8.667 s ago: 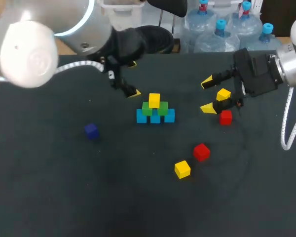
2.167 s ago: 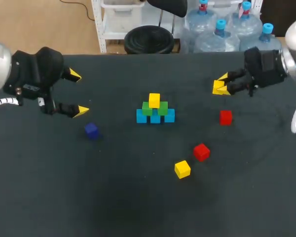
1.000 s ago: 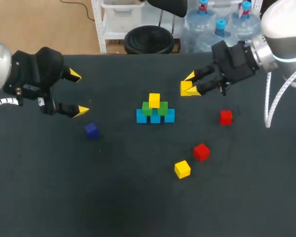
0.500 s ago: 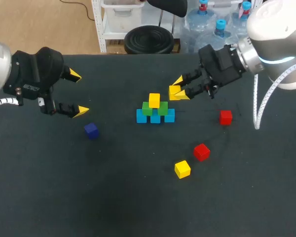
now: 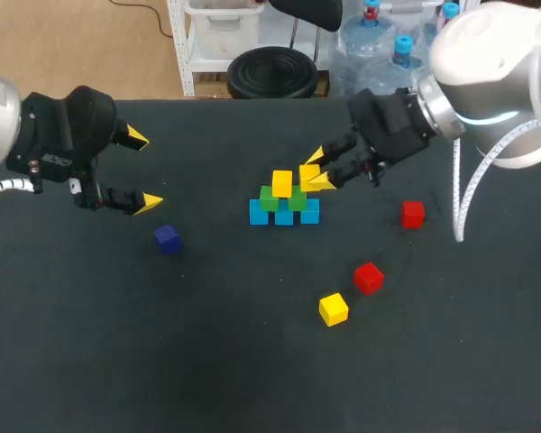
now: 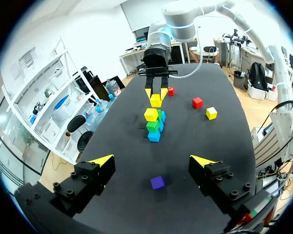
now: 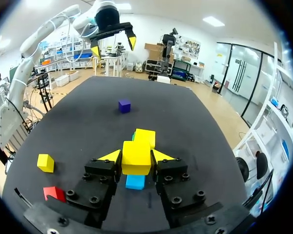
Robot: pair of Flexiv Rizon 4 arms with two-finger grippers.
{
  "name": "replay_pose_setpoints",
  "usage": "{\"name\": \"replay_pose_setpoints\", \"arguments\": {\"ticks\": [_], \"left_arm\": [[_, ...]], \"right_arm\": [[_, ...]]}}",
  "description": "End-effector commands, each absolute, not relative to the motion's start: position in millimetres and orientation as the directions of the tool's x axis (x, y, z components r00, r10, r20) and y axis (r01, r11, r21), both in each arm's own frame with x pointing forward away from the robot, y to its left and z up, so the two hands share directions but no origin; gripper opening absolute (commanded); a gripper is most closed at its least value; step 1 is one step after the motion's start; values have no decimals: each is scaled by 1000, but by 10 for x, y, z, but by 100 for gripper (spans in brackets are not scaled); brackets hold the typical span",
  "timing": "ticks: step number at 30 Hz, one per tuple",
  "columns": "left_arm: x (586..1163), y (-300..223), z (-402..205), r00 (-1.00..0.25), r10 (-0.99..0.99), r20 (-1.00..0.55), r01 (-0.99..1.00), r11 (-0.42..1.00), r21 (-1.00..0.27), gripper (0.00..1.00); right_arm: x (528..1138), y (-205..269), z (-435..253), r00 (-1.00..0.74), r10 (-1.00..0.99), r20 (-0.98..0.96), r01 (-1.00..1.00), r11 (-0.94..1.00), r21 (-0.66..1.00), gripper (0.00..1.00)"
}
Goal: Place the blue cubes, place green cubes on the blue cubes, place the yellow cubes on the green cubes, then place the red cubes on the yellow cubes, and place purple cube on the red cubes.
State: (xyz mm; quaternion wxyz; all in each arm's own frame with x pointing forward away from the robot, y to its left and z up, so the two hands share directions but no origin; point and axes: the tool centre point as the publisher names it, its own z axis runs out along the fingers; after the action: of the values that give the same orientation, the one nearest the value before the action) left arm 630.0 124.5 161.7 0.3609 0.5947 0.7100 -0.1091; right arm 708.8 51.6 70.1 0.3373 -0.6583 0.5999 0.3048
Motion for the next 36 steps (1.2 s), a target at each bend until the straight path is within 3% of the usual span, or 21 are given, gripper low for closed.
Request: {"name": "replay_pose_setpoints", "arguments": {"ticks": [1,36], "left_arm": [[6293,1268,1606,-25,761,-649,923,266,277,100],[6293,1268,1606,-25,761,-649,923,266,277,100]], "right_arm": [[7055,535,681,85,-585,-806,-996,-40,-77,0],[7143,603,576,48,-569,-821,-998,-3,-56,0]]}}
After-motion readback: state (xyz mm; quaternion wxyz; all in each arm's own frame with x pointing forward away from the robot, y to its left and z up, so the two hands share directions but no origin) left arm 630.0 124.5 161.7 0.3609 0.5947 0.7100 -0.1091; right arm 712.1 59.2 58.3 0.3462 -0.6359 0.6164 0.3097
